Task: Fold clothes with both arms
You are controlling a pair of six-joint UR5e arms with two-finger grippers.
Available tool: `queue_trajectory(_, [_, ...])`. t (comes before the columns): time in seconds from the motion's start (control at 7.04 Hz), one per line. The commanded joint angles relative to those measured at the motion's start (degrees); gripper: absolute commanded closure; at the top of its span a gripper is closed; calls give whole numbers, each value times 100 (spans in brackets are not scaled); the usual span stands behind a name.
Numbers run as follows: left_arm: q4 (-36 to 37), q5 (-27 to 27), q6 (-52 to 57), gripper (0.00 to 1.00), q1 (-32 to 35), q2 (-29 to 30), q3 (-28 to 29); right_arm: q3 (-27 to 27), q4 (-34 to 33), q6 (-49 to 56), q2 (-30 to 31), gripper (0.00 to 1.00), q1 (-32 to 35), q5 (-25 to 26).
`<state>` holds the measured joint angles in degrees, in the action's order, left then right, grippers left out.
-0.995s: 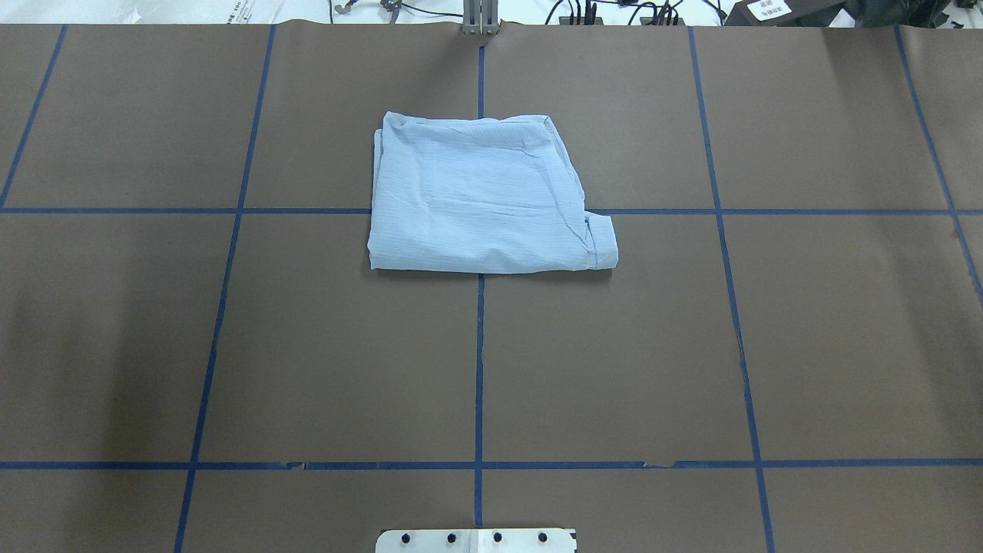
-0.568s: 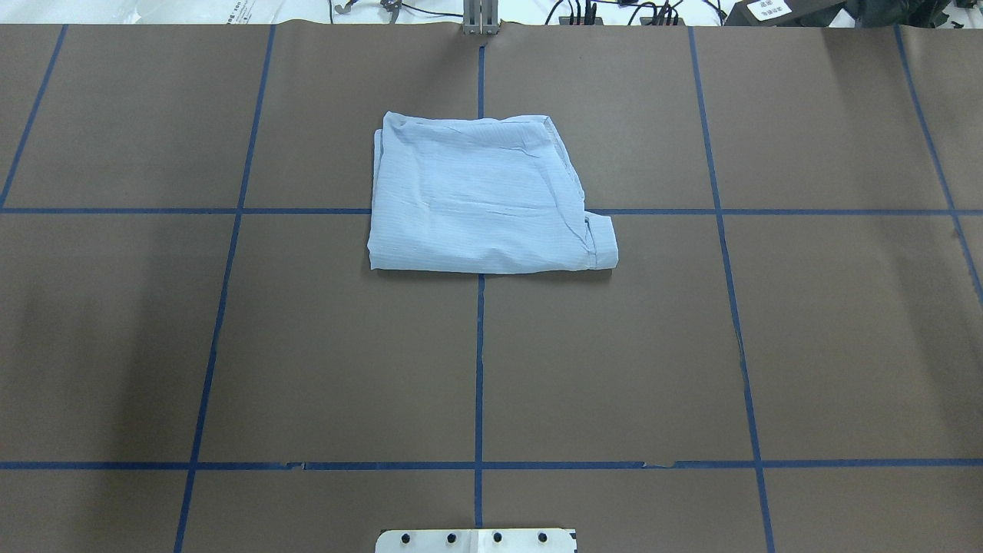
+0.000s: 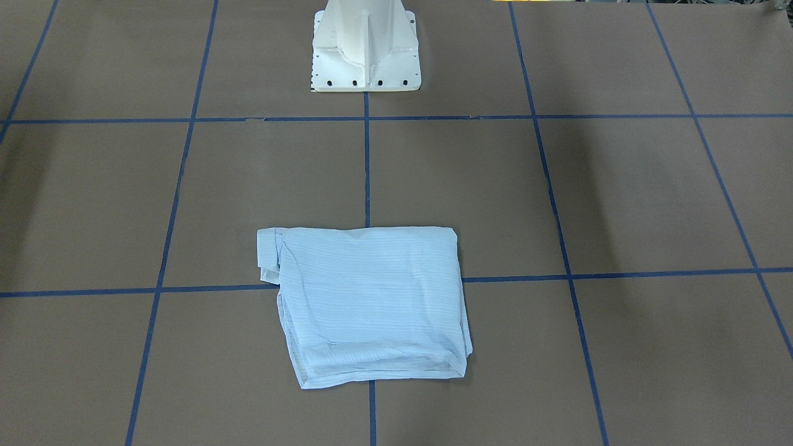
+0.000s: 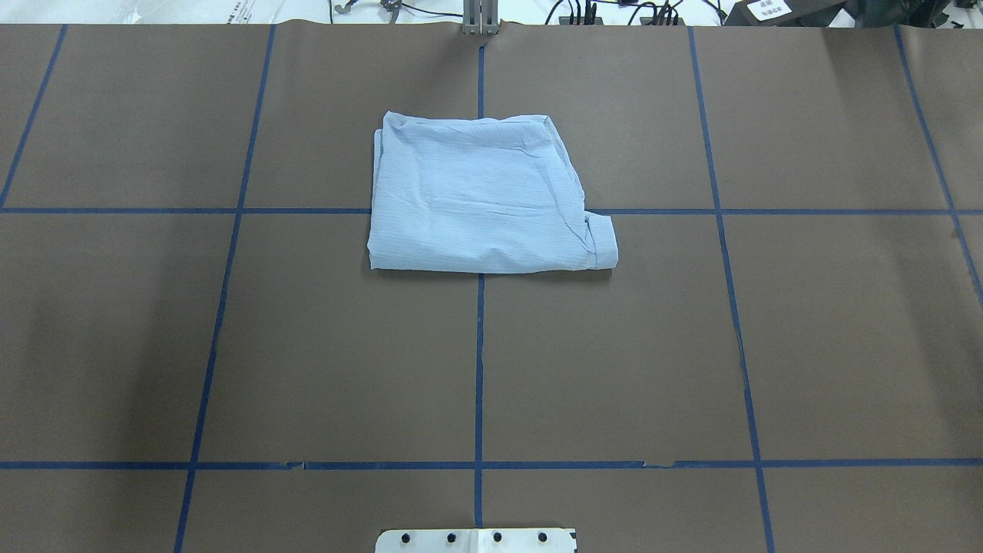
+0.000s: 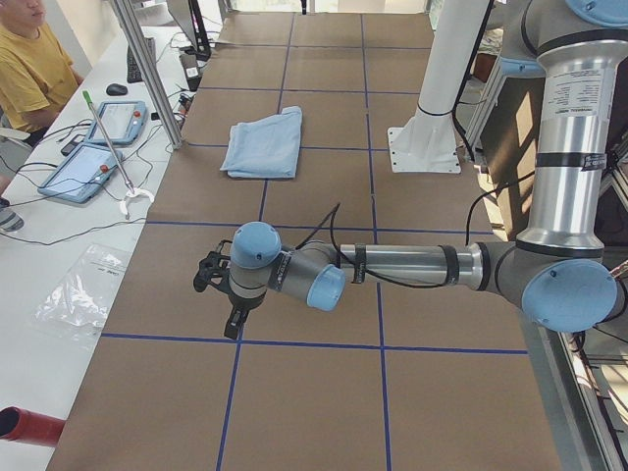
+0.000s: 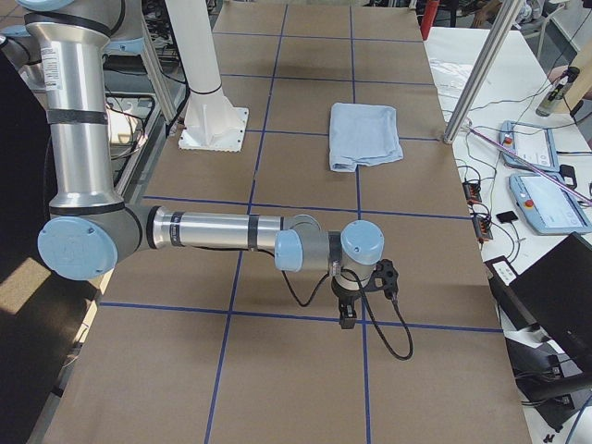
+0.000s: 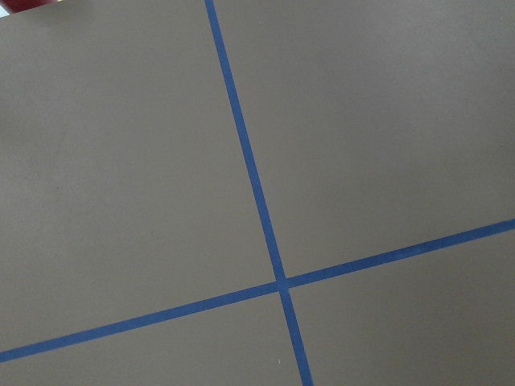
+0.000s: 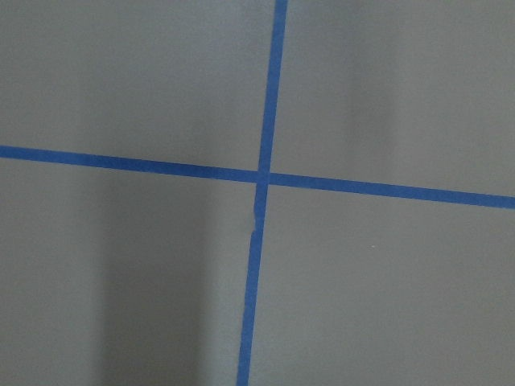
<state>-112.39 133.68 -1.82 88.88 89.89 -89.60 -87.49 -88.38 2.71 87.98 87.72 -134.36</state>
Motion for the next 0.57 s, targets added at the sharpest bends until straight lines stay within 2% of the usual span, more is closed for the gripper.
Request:
queue_trajectory(0.0, [7, 0, -3, 0, -2, -103, -216, -31, -30, -33, -17, 0, -1, -143])
queue_trajectory(0.43, [-2, 9, -3, 0, 7, -85, -286, -40, 40, -69, -44, 0, -18, -20])
